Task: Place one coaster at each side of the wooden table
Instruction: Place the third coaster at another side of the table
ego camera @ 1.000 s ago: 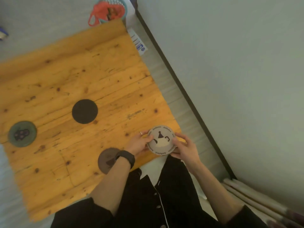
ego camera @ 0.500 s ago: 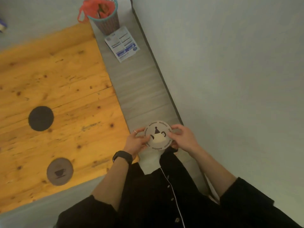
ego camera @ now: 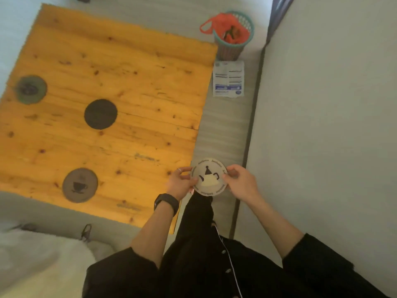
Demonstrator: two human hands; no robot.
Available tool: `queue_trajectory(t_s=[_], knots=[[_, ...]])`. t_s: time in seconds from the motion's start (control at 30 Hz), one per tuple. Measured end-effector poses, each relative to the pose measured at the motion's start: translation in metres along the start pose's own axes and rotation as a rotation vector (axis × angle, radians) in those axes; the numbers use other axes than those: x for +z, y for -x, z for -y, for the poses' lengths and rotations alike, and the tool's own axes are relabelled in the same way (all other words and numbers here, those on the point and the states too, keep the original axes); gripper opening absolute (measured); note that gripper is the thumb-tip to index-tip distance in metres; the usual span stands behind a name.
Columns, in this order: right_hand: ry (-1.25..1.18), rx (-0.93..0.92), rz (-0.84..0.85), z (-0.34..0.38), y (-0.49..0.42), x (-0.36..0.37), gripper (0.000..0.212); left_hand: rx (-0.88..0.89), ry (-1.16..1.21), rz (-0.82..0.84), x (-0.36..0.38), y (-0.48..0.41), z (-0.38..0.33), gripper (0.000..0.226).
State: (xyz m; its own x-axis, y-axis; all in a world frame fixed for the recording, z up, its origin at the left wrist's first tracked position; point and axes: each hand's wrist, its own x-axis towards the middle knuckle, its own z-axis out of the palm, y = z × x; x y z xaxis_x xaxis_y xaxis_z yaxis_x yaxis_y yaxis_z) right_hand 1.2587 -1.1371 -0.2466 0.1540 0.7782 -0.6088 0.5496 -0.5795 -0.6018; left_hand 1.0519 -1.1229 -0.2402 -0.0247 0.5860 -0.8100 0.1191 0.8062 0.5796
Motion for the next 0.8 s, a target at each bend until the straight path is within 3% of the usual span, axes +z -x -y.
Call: queue_trajectory(t_s=[0.3,0.8], knots=[[0.375,-0.298,0.228,0.118,-0.101,-0.004,0.01,-0.067,0.205,-0.31,-0.032,-0.035,-0.03,0.027],[0.796,-0.522,0.64,0.233,-0.252,0.033,0.011,-0.331,0.736,-0.713,-0.02,-0.1,-0.089,0.015]])
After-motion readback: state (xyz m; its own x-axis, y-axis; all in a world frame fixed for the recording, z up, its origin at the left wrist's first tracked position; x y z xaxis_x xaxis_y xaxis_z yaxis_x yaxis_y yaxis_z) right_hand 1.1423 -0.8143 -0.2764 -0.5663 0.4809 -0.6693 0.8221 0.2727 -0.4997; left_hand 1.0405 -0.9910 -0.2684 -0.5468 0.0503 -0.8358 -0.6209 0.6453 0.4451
